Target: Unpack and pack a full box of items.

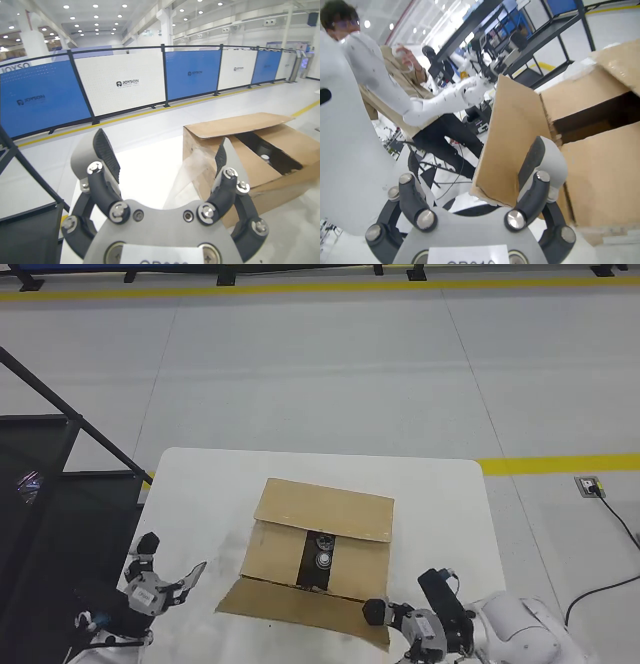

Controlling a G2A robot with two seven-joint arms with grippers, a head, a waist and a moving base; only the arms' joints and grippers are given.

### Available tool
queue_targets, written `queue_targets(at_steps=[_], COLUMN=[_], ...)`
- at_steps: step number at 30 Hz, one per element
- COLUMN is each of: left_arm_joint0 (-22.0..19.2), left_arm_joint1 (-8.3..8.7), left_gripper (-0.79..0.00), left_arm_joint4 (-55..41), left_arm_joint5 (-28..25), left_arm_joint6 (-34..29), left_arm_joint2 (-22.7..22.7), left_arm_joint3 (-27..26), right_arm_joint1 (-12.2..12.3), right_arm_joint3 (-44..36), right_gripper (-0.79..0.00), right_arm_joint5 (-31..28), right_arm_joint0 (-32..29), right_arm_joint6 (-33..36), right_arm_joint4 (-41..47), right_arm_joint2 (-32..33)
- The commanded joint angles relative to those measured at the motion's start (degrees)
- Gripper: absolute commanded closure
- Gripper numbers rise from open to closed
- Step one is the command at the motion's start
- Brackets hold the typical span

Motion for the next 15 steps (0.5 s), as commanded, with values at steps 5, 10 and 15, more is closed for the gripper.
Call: queue_targets(at_steps=[5, 10, 15], left_arm_joint0=[2.3, 3.0, 3.2], left_arm_joint1=[0.79, 1.24, 1.49], left_gripper=[-0.785, -0.785, -0.785], left_arm_joint4=[10.3, 16.8, 19.1], left_arm_joint5=[-5.2, -6.3, -6.3], left_arm_joint6=[-1.0, -3.7, -5.9], left_arm_joint2=[0.7, 1.9, 2.6], left_arm_joint3=[-2.5, -2.5, -1.7], right_arm_joint1=[5.0, 7.2, 8.0], right_arm_joint3=[-2.2, -2.3, -1.9], right_gripper=[-0.785, -0.785, -0.785], right_arm_joint5=[0.0, 0.0, 0.0], right_arm_joint0=[-0.4, 1.3, 3.7], right_arm_joint6=[0.0, 0.0, -0.9], right_arm_joint4=[-6.4, -6.5, -0.5], right_arm_joint2=[-4.6, -7.6, -9.8])
